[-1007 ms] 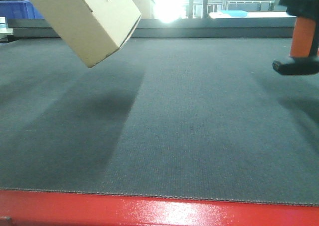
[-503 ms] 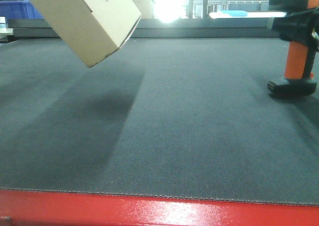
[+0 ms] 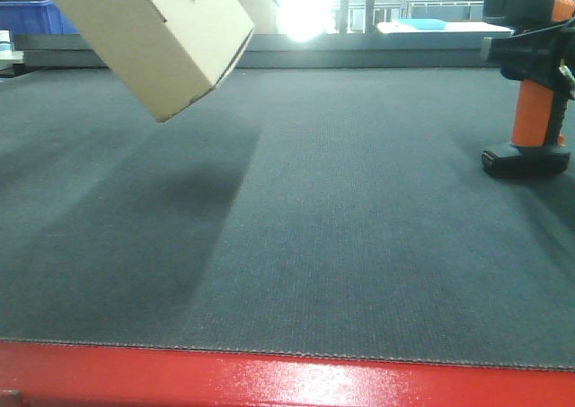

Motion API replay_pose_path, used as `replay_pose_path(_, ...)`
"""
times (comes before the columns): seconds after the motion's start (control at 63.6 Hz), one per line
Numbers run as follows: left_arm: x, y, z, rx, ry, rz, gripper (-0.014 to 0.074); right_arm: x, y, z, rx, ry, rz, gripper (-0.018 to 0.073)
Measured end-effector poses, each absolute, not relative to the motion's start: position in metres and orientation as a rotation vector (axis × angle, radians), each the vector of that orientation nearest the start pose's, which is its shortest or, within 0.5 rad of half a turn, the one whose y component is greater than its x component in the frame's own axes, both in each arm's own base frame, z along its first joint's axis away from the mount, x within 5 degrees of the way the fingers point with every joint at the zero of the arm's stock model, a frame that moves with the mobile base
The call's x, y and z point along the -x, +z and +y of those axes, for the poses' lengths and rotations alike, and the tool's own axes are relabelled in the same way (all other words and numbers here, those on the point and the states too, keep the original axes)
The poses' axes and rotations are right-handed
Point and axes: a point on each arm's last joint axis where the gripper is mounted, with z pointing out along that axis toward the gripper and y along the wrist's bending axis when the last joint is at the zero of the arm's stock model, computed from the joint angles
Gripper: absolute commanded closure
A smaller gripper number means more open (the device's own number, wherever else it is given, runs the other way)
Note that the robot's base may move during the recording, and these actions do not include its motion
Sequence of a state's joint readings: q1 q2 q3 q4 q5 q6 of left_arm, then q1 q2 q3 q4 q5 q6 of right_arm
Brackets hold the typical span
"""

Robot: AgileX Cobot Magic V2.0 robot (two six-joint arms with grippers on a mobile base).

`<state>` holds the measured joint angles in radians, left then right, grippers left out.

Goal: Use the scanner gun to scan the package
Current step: 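Lower the scanner gun back upright onto the table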

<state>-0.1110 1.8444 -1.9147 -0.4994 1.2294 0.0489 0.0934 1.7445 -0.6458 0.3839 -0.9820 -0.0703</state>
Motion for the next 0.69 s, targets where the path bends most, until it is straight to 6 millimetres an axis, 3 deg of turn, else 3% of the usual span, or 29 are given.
replay_pose_path(0.079, -0.3925, 0.3759, -0.0851, -0.144, -0.697, 2.578, 0.0707, -0.3260, 0.1879, 0.0021, -0.288, -0.072, 1.607, 0.0706)
replay_pose_path(0.142, -0.3925, 0.3759, -0.0851, -0.144, -0.697, 2.578, 0.0707, -0.3260, 0.1879, 0.0021, -0.288, -0.072, 1.607, 0.0633)
replay_pose_path(0.22, -0.3925, 0.3759, -0.0851, -0.144, -0.697, 2.578, 0.0707, -0.3260, 0.1879, 0.0021, -0.288, -0.072, 1.607, 0.0471)
replay_pose_path(0.346, -0.3925, 0.3759, -0.0851, -0.144, -0.697, 2.578, 0.0707, -0.3260, 0.1879, 0.0021, -0.288, -0.072, 1.607, 0.0126)
replay_pose_path(0.425, -0.3925, 0.3759, -0.0851, -0.144, -0.697, 2.578, 0.0707, -0.3265, 0.1893, 0.0019, -0.288, -0.073, 1.595, 0.0017)
replay_pose_path(0.692, -0.3925, 0.3759, -0.0851, -0.144, -0.697, 2.578, 0.0707, -0.3263, 0.1850, 0.0029, -0.291, -0.062, 1.643, 0.0000)
